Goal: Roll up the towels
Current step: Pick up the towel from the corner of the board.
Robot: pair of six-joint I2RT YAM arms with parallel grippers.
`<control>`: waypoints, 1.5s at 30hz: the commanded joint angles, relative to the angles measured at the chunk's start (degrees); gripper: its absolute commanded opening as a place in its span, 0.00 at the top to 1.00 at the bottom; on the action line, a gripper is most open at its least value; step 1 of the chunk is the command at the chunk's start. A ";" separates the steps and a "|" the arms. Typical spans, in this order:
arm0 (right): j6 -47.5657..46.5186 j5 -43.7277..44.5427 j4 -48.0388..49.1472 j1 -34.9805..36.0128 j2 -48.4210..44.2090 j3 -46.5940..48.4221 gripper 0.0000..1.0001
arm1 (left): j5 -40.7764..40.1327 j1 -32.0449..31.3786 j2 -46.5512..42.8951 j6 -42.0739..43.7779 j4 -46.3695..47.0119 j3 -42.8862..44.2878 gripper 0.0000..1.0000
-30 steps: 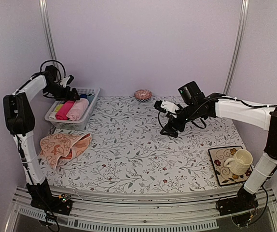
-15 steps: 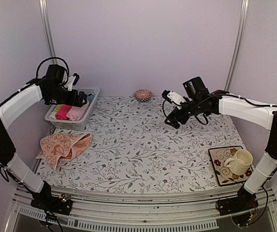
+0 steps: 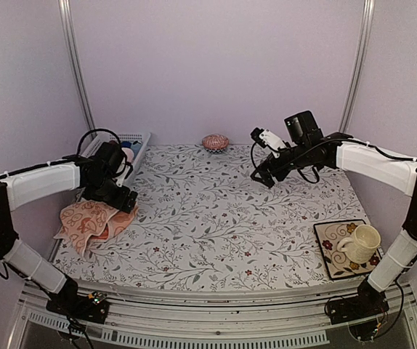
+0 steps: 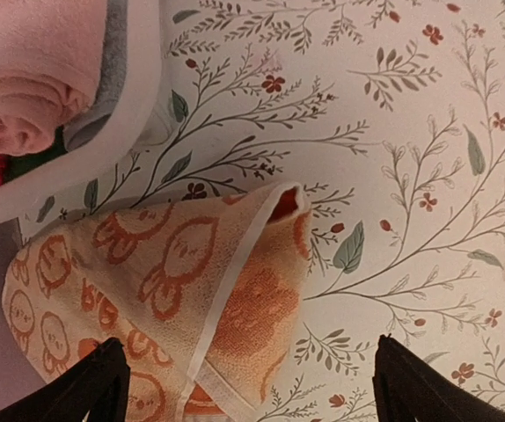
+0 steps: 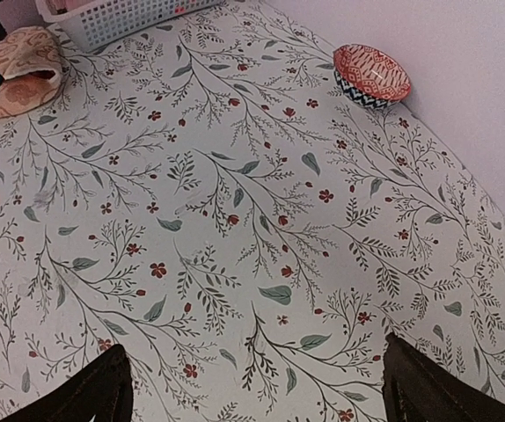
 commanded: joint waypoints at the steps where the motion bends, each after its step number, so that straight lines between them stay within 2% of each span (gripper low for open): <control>1: 1.44 -0.62 2.42 0.07 -3.25 -0.95 0.01 | -6.18 -1.54 5.40 -0.52 2.82 -0.82 0.03; 6: 1.39 -0.13 2.58 0.11 -3.79 -1.54 0.01 | -10.99 -1.99 11.71 0.78 3.58 1.03 0.06; 11: 1.35 -0.33 3.08 0.12 -4.17 -2.06 0.01 | -14.50 -1.97 15.53 2.21 4.70 2.70 0.20; 15: 1.39 -0.64 3.19 0.06 -3.96 -2.23 0.01 | -14.65 -1.91 16.08 3.03 5.64 4.03 0.29; 25: 0.69 -0.13 3.19 0.11 -3.12 -1.93 0.01 | -15.36 -1.09 18.42 4.92 6.11 4.64 0.39; 32: 0.51 0.56 3.18 0.12 -3.16 -2.16 0.01 | -14.90 -0.95 20.12 5.79 6.11 5.05 0.53; 40: 0.68 -0.23 3.71 0.12 -3.46 -2.14 0.01 | -15.23 -0.75 20.05 6.65 5.71 6.76 0.84; 42: 0.68 -0.15 3.96 0.11 -3.66 -2.33 0.01 | -14.77 -0.82 20.14 6.77 5.24 7.20 0.97; 43: 0.68 0.02 4.39 0.10 -3.87 -2.65 0.01 | -14.12 -0.73 20.12 6.88 4.85 7.51 1.00; 45: 0.83 0.23 6.40 0.11 -5.27 -3.65 0.01 | -11.49 -0.85 19.78 6.88 3.94 8.25 1.00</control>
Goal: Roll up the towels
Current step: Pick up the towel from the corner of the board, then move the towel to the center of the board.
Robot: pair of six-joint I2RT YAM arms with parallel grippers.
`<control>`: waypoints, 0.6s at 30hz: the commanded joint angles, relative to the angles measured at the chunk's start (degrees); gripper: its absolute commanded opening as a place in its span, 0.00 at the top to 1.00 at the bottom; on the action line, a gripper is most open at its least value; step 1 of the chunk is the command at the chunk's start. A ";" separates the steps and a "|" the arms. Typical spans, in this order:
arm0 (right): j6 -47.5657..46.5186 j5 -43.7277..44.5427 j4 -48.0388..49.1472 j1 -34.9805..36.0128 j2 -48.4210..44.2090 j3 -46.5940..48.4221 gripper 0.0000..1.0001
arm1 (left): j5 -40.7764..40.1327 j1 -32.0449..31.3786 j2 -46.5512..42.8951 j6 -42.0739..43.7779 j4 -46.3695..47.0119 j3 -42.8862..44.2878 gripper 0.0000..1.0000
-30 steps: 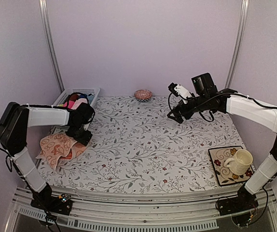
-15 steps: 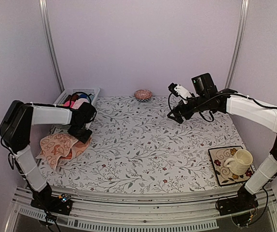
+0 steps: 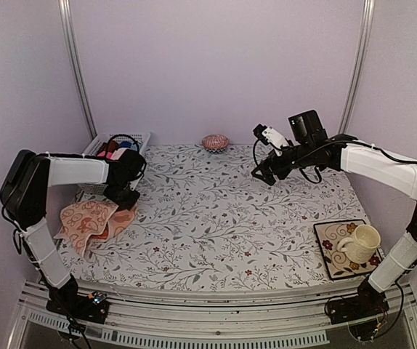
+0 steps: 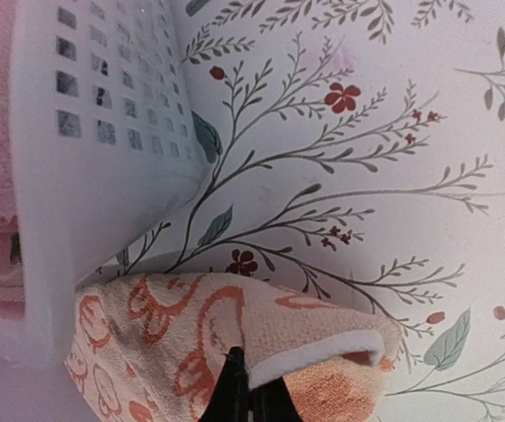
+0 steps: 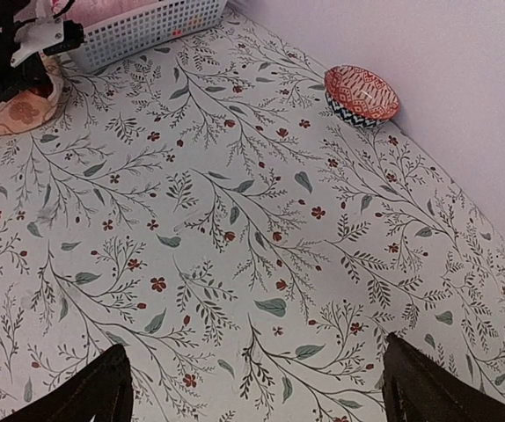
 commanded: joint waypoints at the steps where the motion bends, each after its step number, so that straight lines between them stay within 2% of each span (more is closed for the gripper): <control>1: 0.53 0.67 5.01 0.04 -3.57 -2.59 0.01 | 5.25 0.03 -0.25 0.07 -1.61 2.55 1.00; 5: 6.17 5.23 13.31 -0.01 -7.23 -5.90 0.01 | 16.36 -1.61 -3.05 -1.85 -4.27 7.05 1.00; 8: 13.91 6.86 15.56 -1.24 -8.55 -7.42 0.01 | 22.07 -4.43 -3.64 -3.73 -6.09 13.23 1.00; 14: 15.00 -7.25 17.15 -2.52 -8.92 -7.84 0.01 | 28.03 -12.33 3.03 -6.86 -9.97 30.25 1.00; 18: 15.06 -17.06 23.41 -2.25 -10.91 -11.06 0.01 | 30.83 -15.46 12.86 -9.11 -12.76 49.47 1.00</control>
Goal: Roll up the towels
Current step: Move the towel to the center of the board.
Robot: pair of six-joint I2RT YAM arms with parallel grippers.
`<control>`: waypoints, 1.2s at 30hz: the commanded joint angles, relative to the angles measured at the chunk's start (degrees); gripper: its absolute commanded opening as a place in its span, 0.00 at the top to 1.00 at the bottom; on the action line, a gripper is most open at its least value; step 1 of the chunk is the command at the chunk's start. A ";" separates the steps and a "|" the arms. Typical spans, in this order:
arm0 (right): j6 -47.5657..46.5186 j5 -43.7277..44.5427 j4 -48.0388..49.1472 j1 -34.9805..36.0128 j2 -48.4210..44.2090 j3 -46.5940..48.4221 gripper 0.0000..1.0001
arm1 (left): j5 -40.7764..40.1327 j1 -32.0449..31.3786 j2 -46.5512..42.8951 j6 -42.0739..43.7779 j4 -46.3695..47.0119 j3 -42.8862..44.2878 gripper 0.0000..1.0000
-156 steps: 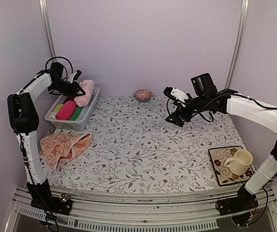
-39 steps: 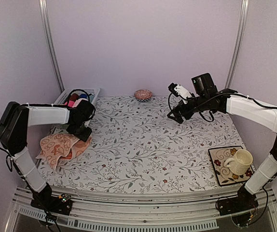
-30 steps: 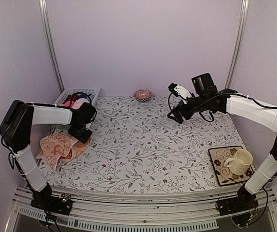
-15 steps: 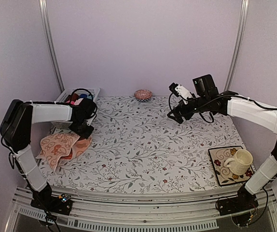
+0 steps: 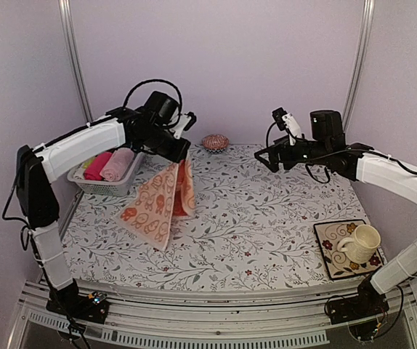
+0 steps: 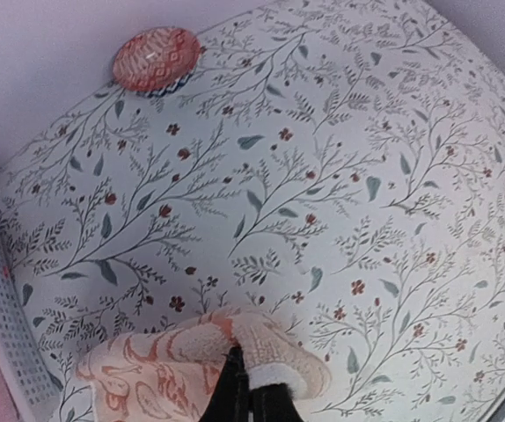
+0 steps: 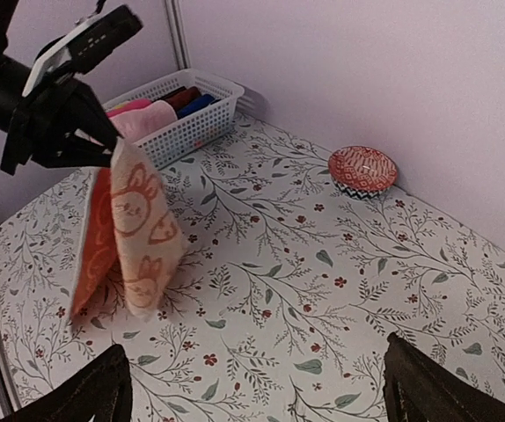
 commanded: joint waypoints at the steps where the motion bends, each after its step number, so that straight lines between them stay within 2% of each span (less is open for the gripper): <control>1: 1.53 -11.76 8.15 0.92 -2.87 -2.75 0.00 | 6.40 -3.05 10.68 -3.99 -3.98 18.00 1.00; 2: 0.66 -11.57 8.70 1.74 -2.65 -3.03 0.01 | 7.45 -3.20 12.93 -4.65 -4.43 22.00 1.00; 4: -2.15 -7.13 8.16 4.48 -1.13 -3.21 0.01 | 10.91 -3.30 15.24 -6.01 -2.99 24.75 1.00; 7: -6.75 0.93 6.52 6.38 2.76 -2.60 0.02 | 13.73 -3.49 16.74 -7.73 -1.08 25.28 1.00; 11: -8.01 8.59 6.80 6.47 7.81 -2.92 0.04 | 14.64 -3.82 17.04 -8.31 0.37 24.78 1.00; 17: -7.91 13.29 7.09 6.55 14.93 -1.48 0.06 | 16.50 -4.05 16.30 -8.40 1.92 23.15 1.00; 23: -8.97 9.82 7.34 6.65 19.77 -2.06 0.08 | 18.09 -4.08 15.55 -8.53 2.88 21.52 1.00; 28: -12.98 8.66 11.98 7.09 20.31 -6.26 0.08 | 18.97 -4.06 15.28 -8.64 2.88 21.33 1.00; 36: -10.61 2.85 13.87 7.30 24.76 -0.32 0.11 | 21.18 -4.13 14.45 -8.93 3.66 19.79 1.00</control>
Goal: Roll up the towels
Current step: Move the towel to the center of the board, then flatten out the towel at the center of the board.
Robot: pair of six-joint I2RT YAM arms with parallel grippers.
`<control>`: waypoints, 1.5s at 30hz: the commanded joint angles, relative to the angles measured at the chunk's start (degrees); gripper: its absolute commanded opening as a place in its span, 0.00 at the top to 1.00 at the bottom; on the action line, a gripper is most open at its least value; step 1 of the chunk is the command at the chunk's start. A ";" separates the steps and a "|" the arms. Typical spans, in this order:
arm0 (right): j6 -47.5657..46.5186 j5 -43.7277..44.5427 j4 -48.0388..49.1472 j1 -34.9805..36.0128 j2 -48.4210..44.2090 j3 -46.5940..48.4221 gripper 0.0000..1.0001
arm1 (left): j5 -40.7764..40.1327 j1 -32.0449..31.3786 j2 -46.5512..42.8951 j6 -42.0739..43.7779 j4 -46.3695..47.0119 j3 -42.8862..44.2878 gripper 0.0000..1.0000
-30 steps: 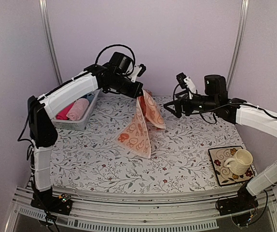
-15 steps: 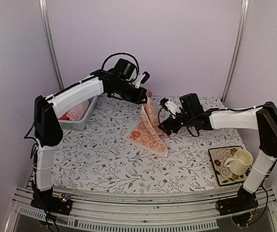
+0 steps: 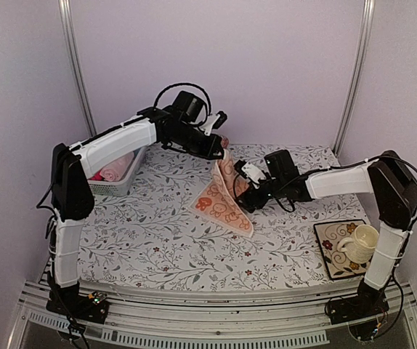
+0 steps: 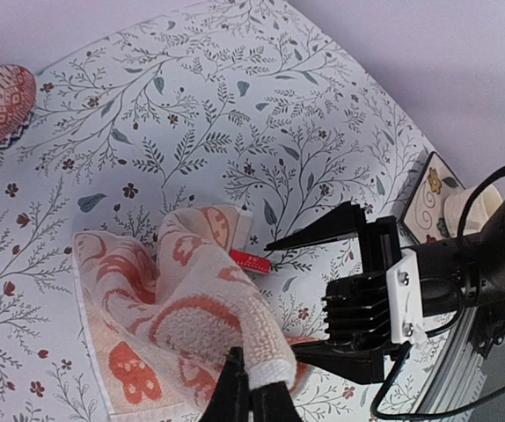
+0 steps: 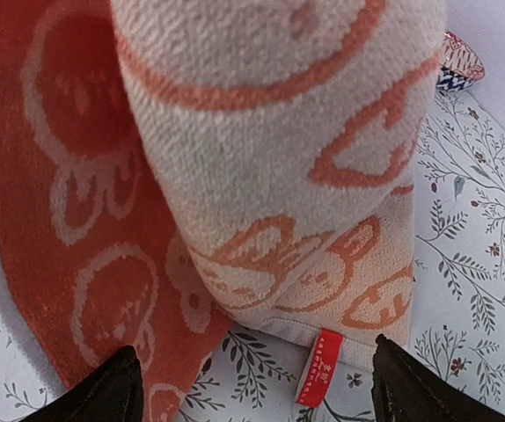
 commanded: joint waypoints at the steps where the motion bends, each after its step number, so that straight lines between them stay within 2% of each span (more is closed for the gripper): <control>1: 1.75 -3.77 3.89 0.76 3.12 4.69 0.11 | 2.31 -0.38 -3.12 -0.45 1.79 -1.92 1.00; 7: 4.51 -2.63 6.77 1.85 6.97 8.93 0.15 | 4.80 -0.27 -5.82 -0.17 5.25 -6.68 1.00; 9: 5.40 -3.20 8.45 2.01 7.52 9.72 0.20 | 5.65 -0.28 -6.29 -0.08 6.44 -8.01 1.00; 10: 5.61 -3.44 8.58 2.10 7.84 10.32 0.26 | 5.95 -0.29 -6.45 0.04 6.79 -8.41 1.00; 11: 5.83 -3.75 8.48 2.11 8.20 11.05 0.36 | 6.15 -0.24 -6.65 0.14 7.20 -8.72 1.00; 14: 5.61 -2.46 5.76 2.12 8.57 12.99 0.89 | 6.22 -0.14 -6.82 0.63 7.93 -9.15 1.00; 15: 5.55 -1.32 3.11 2.16 8.34 14.13 0.96 | 6.10 -0.05 -6.68 0.91 8.05 -9.17 1.00; 17: 4.35 1.11 -4.19 2.00 7.15 16.58 0.98 | 6.02 0.21 -6.32 1.25 8.25 -9.16 1.00; 18: 3.81 2.77 -7.93 1.72 6.21 18.18 0.98 | 5.90 0.28 -6.05 1.57 8.35 -9.16 0.94; 19: 3.39 4.13 -11.90 0.98 5.00 19.00 0.98 | 5.93 0.34 -5.75 2.04 8.36 -9.12 0.82; 23: 4.81 4.10 -27.06 -4.55 0.17 22.34 0.98 | 4.60 0.08 -5.33 3.78 7.89 -10.40 0.10; 24: 5.35 4.52 -30.71 -5.90 -0.55 23.26 0.98 | 4.38 -0.10 -5.58 4.32 7.92 -11.21 0.04; 30: 6.32 8.96 -46.98 -12.93 -0.49 25.56 0.98 | 5.06 -3.29 -7.58 10.38 8.80 -17.47 0.03; 34: 6.92 9.95 -47.79 -17.26 -1.55 22.66 0.98 | 4.97 -8.13 -6.50 18.65 7.92 -18.25 0.03; 39: 7.57 12.31 -47.72 -20.04 -1.11 21.29 0.98 | 0.53 -13.88 1.16 27.03 0.82 -11.98 0.04; 42: 7.99 13.01 -47.42 -21.15 0.41 21.50 0.97 | 0.98 -15.34 3.13 28.28 0.36 -11.87 0.09; 45: 8.22 13.21 -47.13 -21.83 1.48 21.90 0.97 | -1.77 -16.64 4.92 30.30 -1.61 -12.30 0.18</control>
